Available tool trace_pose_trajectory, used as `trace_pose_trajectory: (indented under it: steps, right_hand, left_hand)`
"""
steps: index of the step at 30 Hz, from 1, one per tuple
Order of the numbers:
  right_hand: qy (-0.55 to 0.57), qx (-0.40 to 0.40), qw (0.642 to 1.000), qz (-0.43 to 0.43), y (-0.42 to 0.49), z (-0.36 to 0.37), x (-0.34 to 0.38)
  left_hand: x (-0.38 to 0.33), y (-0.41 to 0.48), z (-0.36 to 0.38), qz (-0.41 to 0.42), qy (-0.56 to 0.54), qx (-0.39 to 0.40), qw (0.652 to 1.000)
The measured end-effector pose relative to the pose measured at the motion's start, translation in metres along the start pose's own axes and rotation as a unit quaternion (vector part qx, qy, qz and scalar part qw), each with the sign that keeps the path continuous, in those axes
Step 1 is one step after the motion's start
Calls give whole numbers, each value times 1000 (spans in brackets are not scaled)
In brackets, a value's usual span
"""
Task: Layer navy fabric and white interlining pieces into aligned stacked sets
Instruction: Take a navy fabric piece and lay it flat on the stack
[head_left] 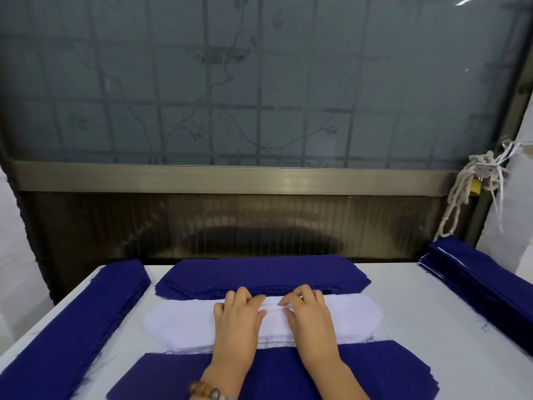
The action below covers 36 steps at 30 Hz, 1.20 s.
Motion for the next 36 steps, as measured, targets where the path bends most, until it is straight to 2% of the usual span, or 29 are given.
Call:
trace_pose_trajectory:
  steps: [14,18,22,30,36]
  right_hand:
    - [-24,-18,999,24,0,-9,0]
    - [18,-35,998,43,2,-15,-2]
    - [15,-54,997,46,0,-19,-2]
    - [-45,-103,993,41,-4,-26,2]
    - [-26,-86,996,14,-3,-23,2]
  left_hand:
    - [-2,-4,-5,53,-95,-27,994]
    - [-3,-4,-2,53,-84,-24,995]
    - [-4,-4,1,58,-48,-24,997]
    - [-1,-6,-9,39,-45,-65,996]
    - [6,-5,-16,-21,-21,-89,996]
Point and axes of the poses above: each hand's wrist, its own y-axis towards the middle knuckle, its own z-axis out of the palm, x = y × z, the point moved 3 cm from there along y, towards the middle knuckle, and after that the axes turned 3 degrees about y, right-handed, at the moved point
